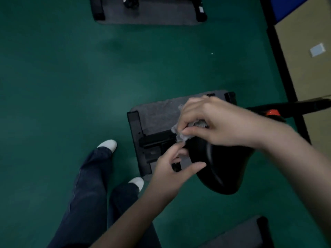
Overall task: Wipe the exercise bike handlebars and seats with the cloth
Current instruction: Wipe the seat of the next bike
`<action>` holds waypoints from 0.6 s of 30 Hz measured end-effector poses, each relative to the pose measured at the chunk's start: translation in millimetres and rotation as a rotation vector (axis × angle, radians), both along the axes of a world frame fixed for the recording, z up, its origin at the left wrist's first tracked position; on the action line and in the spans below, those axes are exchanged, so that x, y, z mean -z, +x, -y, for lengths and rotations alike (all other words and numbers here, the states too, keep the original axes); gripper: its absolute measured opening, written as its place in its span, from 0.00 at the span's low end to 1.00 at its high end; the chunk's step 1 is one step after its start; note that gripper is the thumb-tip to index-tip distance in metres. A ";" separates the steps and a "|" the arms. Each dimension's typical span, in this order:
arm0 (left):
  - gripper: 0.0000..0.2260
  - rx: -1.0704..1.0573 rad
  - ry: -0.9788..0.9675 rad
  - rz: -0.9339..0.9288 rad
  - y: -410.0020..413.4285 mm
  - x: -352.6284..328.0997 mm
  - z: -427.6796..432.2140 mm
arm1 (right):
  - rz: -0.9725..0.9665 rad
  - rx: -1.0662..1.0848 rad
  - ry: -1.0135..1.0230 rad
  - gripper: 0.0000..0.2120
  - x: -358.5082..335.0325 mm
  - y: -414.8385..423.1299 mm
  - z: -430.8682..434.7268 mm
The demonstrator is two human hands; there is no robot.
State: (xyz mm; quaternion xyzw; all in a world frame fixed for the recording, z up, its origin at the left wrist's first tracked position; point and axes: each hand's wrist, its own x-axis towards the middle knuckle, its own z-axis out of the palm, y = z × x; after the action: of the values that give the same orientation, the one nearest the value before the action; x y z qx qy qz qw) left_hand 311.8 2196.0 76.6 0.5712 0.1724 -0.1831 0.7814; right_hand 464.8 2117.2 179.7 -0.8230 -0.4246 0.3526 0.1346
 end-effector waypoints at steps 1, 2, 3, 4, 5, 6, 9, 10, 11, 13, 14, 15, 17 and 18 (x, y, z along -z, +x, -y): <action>0.30 -0.039 -0.039 -0.006 -0.6 -0.1 4.3 | 0.011 -0.004 -0.019 0.03 1.2 7.2 -1.3; 0.29 -0.078 -0.072 -0.013 -1.6 -0.3 7.7 | 0.051 0.016 -0.036 0.04 4.6 16.5 -2.8; 0.27 -0.106 -0.100 -0.022 -2.4 0.0 9.6 | 0.107 0.062 -0.052 0.04 8.3 26.5 -3.7; 0.26 -0.126 -0.126 -0.032 -4.0 0.4 11.6 | 0.150 0.123 -0.078 0.05 11.7 35.6 -4.2; 0.26 -0.138 -0.151 -0.042 -5.7 1.3 13.4 | 0.162 0.198 -0.105 0.05 15.1 42.5 -3.7; 0.27 -0.144 -0.173 -0.049 -7.1 2.3 14.8 | 0.156 0.257 -0.119 0.05 17.2 45.6 -2.4; 0.26 -0.178 -0.239 -0.055 -12.5 3.4 17.7 | 0.220 0.158 -0.072 0.04 12.1 28.3 -1.5; 0.25 -0.193 -0.260 -0.060 -14.5 3.8 19.5 | 0.234 0.065 -0.034 0.04 7.7 17.8 -1.0; 0.24 -0.205 -0.277 -0.070 -16.4 3.9 21.5 | 0.219 -0.032 -0.006 0.04 2.8 6.6 0.1; 0.21 -0.221 -0.306 -0.086 -20.6 4.9 24.3 | 0.155 -0.213 -0.001 0.05 -3.7 -15.8 2.2; 0.18 -0.226 -0.319 -0.084 -22.6 5.0 25.6 | 0.124 -0.284 -0.016 0.05 -5.3 -24.7 3.9; 0.16 -0.226 -0.336 -0.077 -24.0 5.4 26.7 | 0.098 -0.342 -0.036 0.05 -6.1 -30.2 6.1; 0.15 -0.224 -0.379 -0.066 -25.2 3.9 28.1 | 0.048 -0.399 -0.070 0.04 -8.8 -31.1 7.9; 0.15 -0.230 -0.394 -0.069 -25.1 3.6 28.1 | 0.032 -0.398 -0.068 0.04 -8.7 -28.1 7.0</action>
State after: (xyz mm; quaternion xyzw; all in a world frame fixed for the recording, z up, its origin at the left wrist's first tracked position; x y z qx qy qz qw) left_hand 286.7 2167.9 73.0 0.3776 0.2241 -0.1424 0.8871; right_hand 436.7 2110.2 188.3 -0.7325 -0.5685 0.3734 0.0276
